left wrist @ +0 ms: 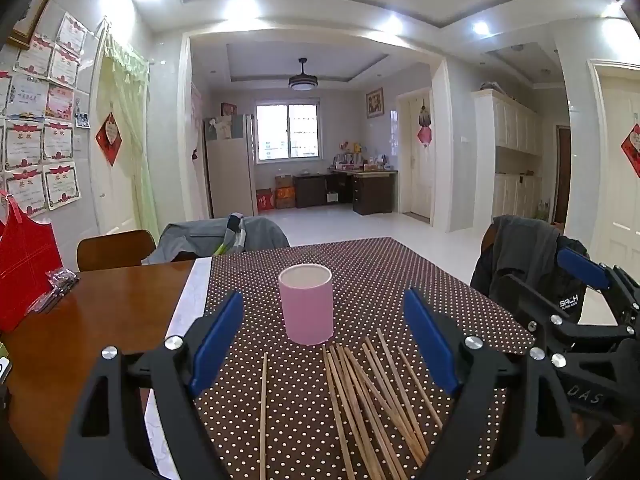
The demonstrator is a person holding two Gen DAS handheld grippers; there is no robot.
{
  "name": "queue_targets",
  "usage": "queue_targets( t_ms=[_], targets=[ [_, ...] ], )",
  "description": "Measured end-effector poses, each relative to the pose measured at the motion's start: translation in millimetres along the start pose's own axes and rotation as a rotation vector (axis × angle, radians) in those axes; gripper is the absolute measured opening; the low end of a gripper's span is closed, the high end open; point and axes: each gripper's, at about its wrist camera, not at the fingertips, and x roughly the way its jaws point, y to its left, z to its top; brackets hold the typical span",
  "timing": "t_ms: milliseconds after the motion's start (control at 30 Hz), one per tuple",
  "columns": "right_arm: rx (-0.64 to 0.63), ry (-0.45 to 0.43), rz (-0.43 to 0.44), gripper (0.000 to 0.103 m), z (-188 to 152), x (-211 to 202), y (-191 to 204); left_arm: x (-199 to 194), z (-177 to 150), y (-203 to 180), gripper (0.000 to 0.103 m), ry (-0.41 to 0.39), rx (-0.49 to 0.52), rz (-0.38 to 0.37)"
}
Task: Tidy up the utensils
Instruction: 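Move both grippers down toward the loose wooden sticks beside the pink cup, then close the left gripper on one wooden stick while the right gripper grasps another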
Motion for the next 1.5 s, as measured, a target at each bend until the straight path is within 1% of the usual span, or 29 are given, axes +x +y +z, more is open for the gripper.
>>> queue_targets(
  t_ms=[167,333,467,567,600,667,700,733,800,933,967,1033,1067,1100,1133,1167,1200,1233,1300,1400,1500],
  targets=[
    [0.014,0.046,0.021,0.097,-3,12,0,8,-2,2,0.081,0.026,0.001,-0.011],
    [0.019,0.093,0.035,0.097,-5,25,0,29,-5,8,0.081,0.095,0.004,-0.027],
    [0.029,0.152,0.039,0.097,-9,40,-4,42,-9,13,0.081,0.155,0.010,-0.028],
    [0.030,0.204,0.037,0.097,-15,54,-7,56,-12,24,0.081,0.223,-0.005,-0.021],
    [0.027,0.219,0.034,0.097,-18,58,-7,58,-14,27,0.081,0.232,-0.018,-0.019],
    [0.019,0.250,0.024,0.097,-23,66,-8,69,-20,34,0.081,0.304,-0.035,-0.004],
    [0.018,0.265,0.023,0.097,-25,70,-9,75,-23,37,0.081,0.313,-0.035,0.007],
    [0.019,0.282,0.022,0.097,-27,73,-10,82,-26,41,0.081,0.349,-0.040,0.013],
    [0.018,0.311,0.016,0.097,-33,80,-14,94,-34,48,0.081,0.372,-0.040,0.021],
    [0.011,0.351,0.002,0.097,-43,94,-22,124,-56,62,0.081,0.539,-0.060,0.013],
    [0.004,0.365,0.001,0.097,-45,97,-23,127,-59,64,0.081,0.571,-0.048,0.021],
    [-0.001,0.395,0.006,0.097,-49,104,-26,134,-67,68,0.080,0.606,-0.038,0.025],
    [0.000,0.410,0.011,0.097,-51,108,-27,134,-68,71,0.080,0.622,-0.016,0.037],
    [0.006,0.438,0.021,0.097,-53,114,-29,138,-71,71,0.080,0.632,-0.036,0.021],
    [0.016,0.456,0.026,0.097,-56,117,-31,140,-73,72,0.079,0.641,-0.034,0.022],
    [0.024,0.471,0.031,0.097,-59,121,-34,146,-76,70,0.074,0.661,-0.062,0.004],
    [0.027,0.501,0.039,0.097,-62,128,-35,150,-78,72,0.064,0.670,-0.064,0.001],
    [0.029,0.525,0.049,0.097,-65,132,-37,155,-81,74,0.057,0.695,-0.073,-0.002],
    [0.031,0.563,0.062,0.097,-70,141,-41,163,-86,76,0.050,0.716,-0.102,-0.016],
    [0.019,0.628,0.072,0.097,-78,153,-41,174,-94,77,0.045,0.747,-0.122,-0.028],
    [0.023,0.707,0.109,0.097,-84,164,-39,181,-98,73,0.042,0.769,-0.111,-0.032]
  ],
)
